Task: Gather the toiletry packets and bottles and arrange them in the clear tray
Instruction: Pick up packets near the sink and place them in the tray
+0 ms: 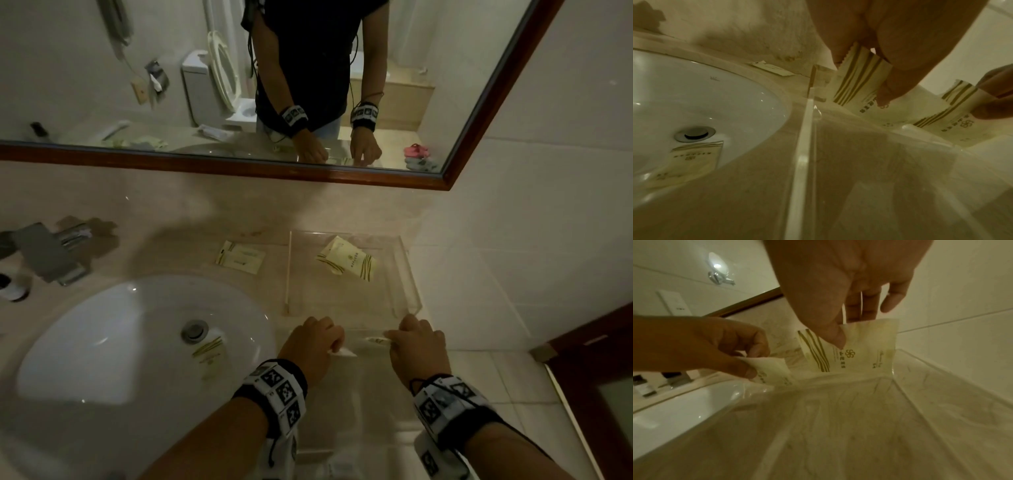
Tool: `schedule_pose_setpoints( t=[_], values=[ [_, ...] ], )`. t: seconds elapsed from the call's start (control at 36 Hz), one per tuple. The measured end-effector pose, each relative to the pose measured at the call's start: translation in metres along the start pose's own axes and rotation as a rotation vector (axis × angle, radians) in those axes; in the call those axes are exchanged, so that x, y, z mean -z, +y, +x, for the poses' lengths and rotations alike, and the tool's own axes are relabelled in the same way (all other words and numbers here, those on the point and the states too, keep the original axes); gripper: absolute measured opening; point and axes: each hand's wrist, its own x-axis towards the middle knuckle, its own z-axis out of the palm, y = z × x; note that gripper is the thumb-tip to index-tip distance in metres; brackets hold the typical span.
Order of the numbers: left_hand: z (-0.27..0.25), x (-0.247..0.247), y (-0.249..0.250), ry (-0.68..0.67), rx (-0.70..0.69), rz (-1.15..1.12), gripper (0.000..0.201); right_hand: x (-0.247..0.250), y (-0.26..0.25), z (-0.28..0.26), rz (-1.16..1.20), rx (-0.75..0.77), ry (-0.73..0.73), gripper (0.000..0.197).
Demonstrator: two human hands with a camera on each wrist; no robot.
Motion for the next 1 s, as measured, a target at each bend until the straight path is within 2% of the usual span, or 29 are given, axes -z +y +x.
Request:
schedule_pose_setpoints(
  t=[0.03, 0.08, 0.19, 0.25, 0.31, 0.47, 0.56, 0.64, 0.75, 1.0],
  values=[
    [0.001, -0.002, -0.001, 0.006, -0.008, 0.005, 0.035, -0.002, -0.001, 0.0, -0.027, 0.012, 0.03, 0.022],
    [0.001, -0.005, -0.002, 0.021, -0.015, 0.015, 0.035, -0.009, 0.002, 0.001, -0.101, 0.019, 0.055, 0.029],
    [-0.004, -0.015, -0.005, 0.008, -0.021, 0.042, 0.027, -0.023, 0.006, 0.004, -0.082, 0.06, 0.065, 0.036],
    [-0.009, -0.021, -0.006, -0.007, -0.012, 0.058, 0.025, -0.023, 0.006, 0.001, -0.083, 0.092, 0.03, 0.032],
    [-0.014, -0.025, -0.007, -0.04, 0.014, 0.066, 0.023, -0.021, 0.004, -0.003, -0.032, 0.085, -0.075, 0.022],
    [-0.018, -0.029, -0.008, -0.11, 0.074, 0.128, 0.022, -0.031, 0.009, -0.01, 0.122, 0.044, -0.151, 0.035],
    [-0.017, -0.029, -0.01, -0.112, 0.067, 0.131, 0.024, -0.036, 0.012, -0.012, 0.184, 0.023, -0.182, 0.035],
    [-0.015, -0.029, -0.013, -0.087, 0.051, 0.135, 0.025, -0.039, 0.012, -0.012, 0.244, 0.02, -0.21, 0.044],
    [-0.013, -0.028, -0.018, -0.059, 0.02, 0.132, 0.025, -0.041, 0.014, -0.01, 0.299, 0.032, -0.212, 0.055],
    [-0.004, -0.027, -0.024, -0.034, -0.001, 0.138, 0.023, -0.044, 0.017, 0.0, 0.328, 0.007, -0.153, 0.049]
  ],
)
